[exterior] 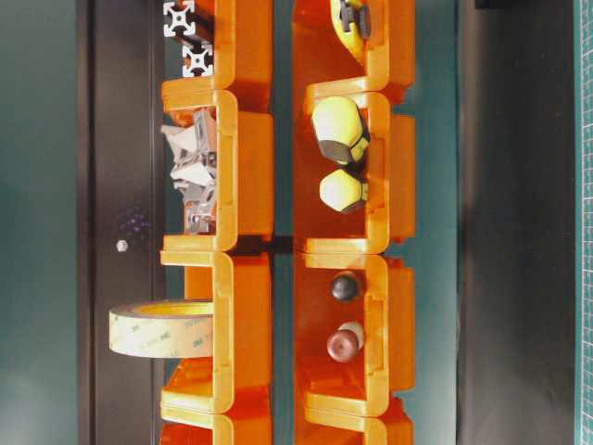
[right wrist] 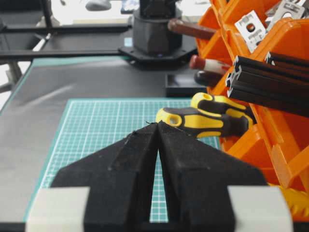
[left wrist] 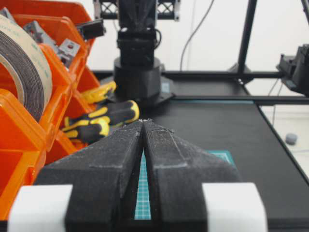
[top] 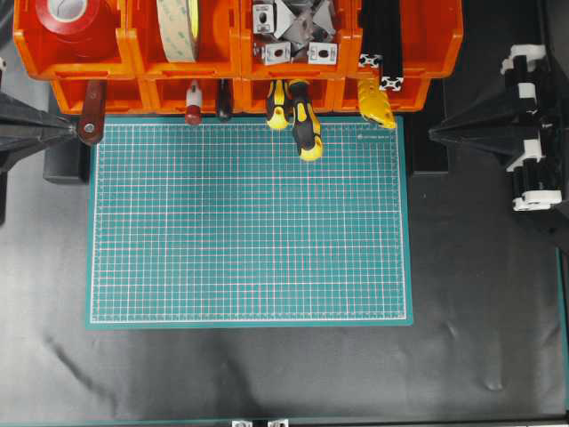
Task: Pick vinyl tape from container rack with left arm.
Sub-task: 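Move the left gripper toward the red tape roll in the top-left bin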
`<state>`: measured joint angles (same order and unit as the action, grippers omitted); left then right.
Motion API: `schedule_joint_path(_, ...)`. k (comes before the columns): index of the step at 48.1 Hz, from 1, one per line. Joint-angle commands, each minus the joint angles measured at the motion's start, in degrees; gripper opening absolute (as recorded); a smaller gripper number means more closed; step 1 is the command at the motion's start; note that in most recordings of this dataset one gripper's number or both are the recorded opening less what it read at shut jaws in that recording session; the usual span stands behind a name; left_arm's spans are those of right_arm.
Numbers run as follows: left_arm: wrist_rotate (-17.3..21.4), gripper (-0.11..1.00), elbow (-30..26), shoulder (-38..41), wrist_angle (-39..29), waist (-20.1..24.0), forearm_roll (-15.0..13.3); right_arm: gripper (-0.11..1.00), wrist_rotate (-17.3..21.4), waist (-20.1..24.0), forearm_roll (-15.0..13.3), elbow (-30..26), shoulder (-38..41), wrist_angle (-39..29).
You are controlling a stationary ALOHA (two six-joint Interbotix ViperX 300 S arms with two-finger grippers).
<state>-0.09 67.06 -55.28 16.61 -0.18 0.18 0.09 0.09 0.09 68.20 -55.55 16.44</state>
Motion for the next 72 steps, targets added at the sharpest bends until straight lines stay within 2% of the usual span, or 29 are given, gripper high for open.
schedule_joint_path(1,-4.39,0.05,-3.52,0.62,-4.57,-0.18,2.46,0.02,0.97,0.53,0.35,-2.2,0.7,1.14)
schedule_joint_path(3,-7.29,0.06,-5.54,0.62,-9.32,0.09,2.64,0.02,1.14,0.7,1.14,-2.29,0.7,2.02)
schedule_joint_path(8,-10.72,-0.01,-11.07,0.62,-20.21,0.0,3.25,0.01,2.9,0.7,1.67,-2.2,0.88,3.87)
schedule_joint_path(16,-10.2,-0.01,-23.47,1.41,-36.47,0.09,3.34,0.01,6.59,0.7,1.67,-2.2,1.23,3.87)
schedule_joint_path(24,-9.32,-0.01,-36.47,5.8,-51.86,0.35,3.87,0.01,7.29,0.7,1.67,-2.37,1.32,3.87)
schedule_joint_path(32,-5.27,-0.01,-48.25,12.3,-66.45,0.88,4.22,0.01,7.29,0.7,1.67,-2.37,1.41,3.87)
schedule_joint_path(42,0.53,-0.01,-58.27,19.6,-80.33,3.87,4.83,0.01,7.29,0.7,1.67,-2.37,1.49,2.37)
schedule_joint_path(46,2.11,-0.01,-60.82,21.8,-84.9,5.71,4.92,0.01,7.29,0.7,1.67,-2.37,1.41,1.85)
schedule_joint_path(56,6.5,0.0,-65.04,27.25,-97.21,6.33,5.01,0.01,7.29,0.7,1.67,-2.02,1.41,1.76)
schedule_joint_path(61,7.91,0.0,-66.45,29.0,-100.81,8.26,5.54,0.01,7.29,0.53,1.67,-1.67,1.41,1.41)
schedule_joint_path(64,8.26,0.05,-67.32,30.06,-101.95,9.05,5.54,0.01,7.29,0.53,1.67,-1.67,1.41,1.32)
schedule_joint_path(67,8.35,0.15,-67.94,30.85,-102.83,9.84,5.54,0.01,7.29,0.53,1.67,-1.67,1.41,1.23)
schedule_joint_path(72,8.53,0.43,-68.38,32.08,-103.71,10.2,5.54,0.01,7.29,0.53,1.67,-1.49,1.41,1.14)
